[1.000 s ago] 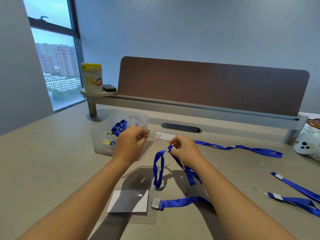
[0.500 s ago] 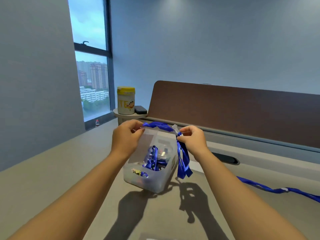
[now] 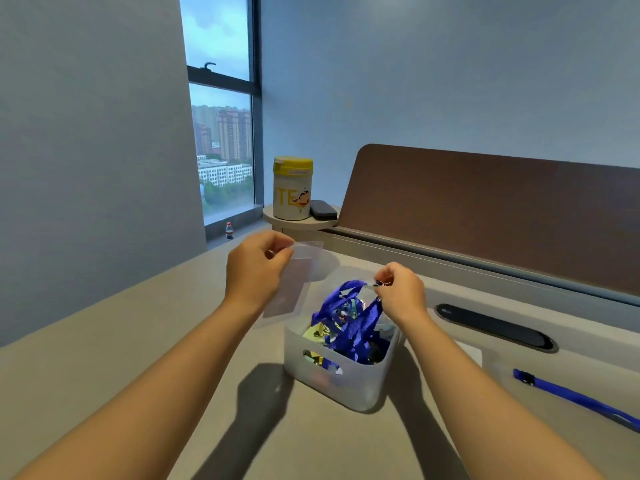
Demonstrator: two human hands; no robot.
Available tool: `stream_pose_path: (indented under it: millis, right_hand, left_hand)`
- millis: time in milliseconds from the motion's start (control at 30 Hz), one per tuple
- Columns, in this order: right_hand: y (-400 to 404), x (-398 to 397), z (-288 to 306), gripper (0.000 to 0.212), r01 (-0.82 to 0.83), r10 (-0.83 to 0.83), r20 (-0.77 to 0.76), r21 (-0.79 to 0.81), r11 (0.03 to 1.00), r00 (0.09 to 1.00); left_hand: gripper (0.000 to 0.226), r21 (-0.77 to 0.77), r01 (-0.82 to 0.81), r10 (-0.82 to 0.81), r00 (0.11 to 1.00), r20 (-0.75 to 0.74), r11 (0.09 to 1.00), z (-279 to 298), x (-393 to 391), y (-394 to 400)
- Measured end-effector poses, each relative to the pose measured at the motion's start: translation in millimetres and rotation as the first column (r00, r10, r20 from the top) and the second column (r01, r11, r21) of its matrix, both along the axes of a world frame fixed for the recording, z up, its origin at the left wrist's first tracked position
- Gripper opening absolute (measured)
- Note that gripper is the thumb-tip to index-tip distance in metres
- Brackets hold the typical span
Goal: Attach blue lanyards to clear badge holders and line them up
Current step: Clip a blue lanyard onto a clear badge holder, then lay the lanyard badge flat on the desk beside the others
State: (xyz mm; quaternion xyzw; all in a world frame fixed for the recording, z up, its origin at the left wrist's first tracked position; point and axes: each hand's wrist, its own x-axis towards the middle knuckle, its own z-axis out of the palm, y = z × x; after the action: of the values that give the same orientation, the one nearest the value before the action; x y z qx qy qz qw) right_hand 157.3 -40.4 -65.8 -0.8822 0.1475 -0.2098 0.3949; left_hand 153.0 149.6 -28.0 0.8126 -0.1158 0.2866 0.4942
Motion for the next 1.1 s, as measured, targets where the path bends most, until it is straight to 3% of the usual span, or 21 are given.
stream_pose_path:
  millis: [133,467,633,900,1100]
  right_hand:
    - [-3.1,-15.4,5.1,0.026,-0.144,0.132,-0.127,-0.086,0.986,0.983]
    - [-18.1,-137.5,41.2,0.025,-0.148,0.146,0.018,0.127,0.981,0.989]
    - [-48.6,-229.4,26.4,0.026,-0.042,0.039,0.027,0.145,0.989,0.999]
    - [-147.2,-336.1,-16.4,0.023,0.262,-0.256,-0.059,0.124,0.957,0.965]
    - [-208.0,-372.2,-52.2,0.033,0.369,-0.363,-0.271,-0.032,0.929,0.891]
  left_hand:
    - [0.014,0.003,0.021,-0.021,1.000,0.006,1.000,3.0,-8.3,-3.5]
    - [0.015,0.050,0.167,-0.170,0.982,0.077,0.985,6.8,-88.7,-40.0]
    - [0.015,0.074,0.317,-0.323,0.940,0.112,0.946,-20.3,-155.7,-78.7]
    - [0.015,0.170,0.528,-0.547,0.833,0.084,0.832,-46.0,-225.6,-183.5]
    - [0.009,0.244,0.606,-0.634,0.771,0.052,0.757,-66.4,-245.1,-258.2]
